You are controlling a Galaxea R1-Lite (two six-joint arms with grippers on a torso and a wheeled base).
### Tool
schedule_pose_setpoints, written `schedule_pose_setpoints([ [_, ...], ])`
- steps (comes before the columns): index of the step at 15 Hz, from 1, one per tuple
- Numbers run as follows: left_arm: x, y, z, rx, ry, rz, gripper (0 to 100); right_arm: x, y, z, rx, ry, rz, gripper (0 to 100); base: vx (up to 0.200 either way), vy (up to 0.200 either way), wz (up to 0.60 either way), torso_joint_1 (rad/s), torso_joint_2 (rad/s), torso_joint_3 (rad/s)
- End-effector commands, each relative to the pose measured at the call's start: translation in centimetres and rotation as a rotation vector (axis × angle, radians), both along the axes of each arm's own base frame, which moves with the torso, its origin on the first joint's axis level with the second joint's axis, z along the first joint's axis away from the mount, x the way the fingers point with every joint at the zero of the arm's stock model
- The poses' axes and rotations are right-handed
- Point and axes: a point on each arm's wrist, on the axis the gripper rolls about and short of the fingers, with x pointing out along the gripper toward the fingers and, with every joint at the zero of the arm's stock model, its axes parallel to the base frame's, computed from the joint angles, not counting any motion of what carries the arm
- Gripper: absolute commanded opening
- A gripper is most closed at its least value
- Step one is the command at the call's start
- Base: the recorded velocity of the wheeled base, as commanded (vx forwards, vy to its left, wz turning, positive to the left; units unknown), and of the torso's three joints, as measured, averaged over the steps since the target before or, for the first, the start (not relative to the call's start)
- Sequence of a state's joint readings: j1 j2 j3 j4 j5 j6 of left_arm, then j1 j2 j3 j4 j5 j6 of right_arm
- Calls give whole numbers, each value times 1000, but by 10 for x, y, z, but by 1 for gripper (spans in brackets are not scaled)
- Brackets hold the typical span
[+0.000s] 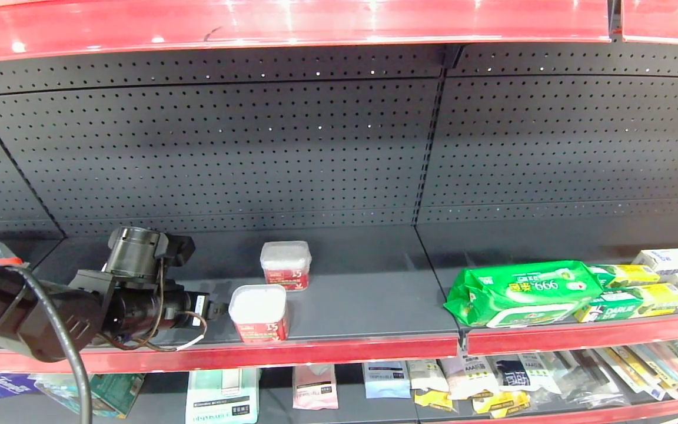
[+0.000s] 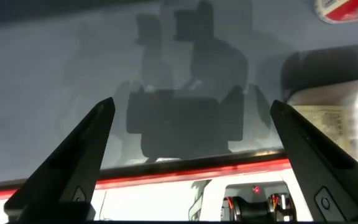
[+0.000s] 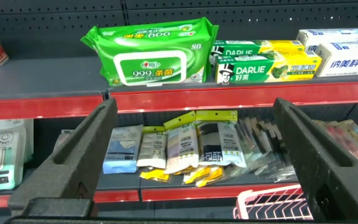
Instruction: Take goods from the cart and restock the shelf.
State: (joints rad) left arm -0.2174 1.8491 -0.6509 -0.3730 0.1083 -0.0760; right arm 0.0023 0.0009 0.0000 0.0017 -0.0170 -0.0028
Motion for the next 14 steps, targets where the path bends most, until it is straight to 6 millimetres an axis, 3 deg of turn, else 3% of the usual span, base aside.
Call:
schedule_pose_setpoints([
  [1, 2, -2, -2, 0, 6, -7, 100, 0, 0, 0, 0, 2, 1, 100, 0, 0, 0, 0, 0, 0],
  [14, 13, -19, -5, 0, -1, -52, 100, 0, 0, 0, 0, 1, 1, 100, 0, 0, 0, 0, 0, 0],
])
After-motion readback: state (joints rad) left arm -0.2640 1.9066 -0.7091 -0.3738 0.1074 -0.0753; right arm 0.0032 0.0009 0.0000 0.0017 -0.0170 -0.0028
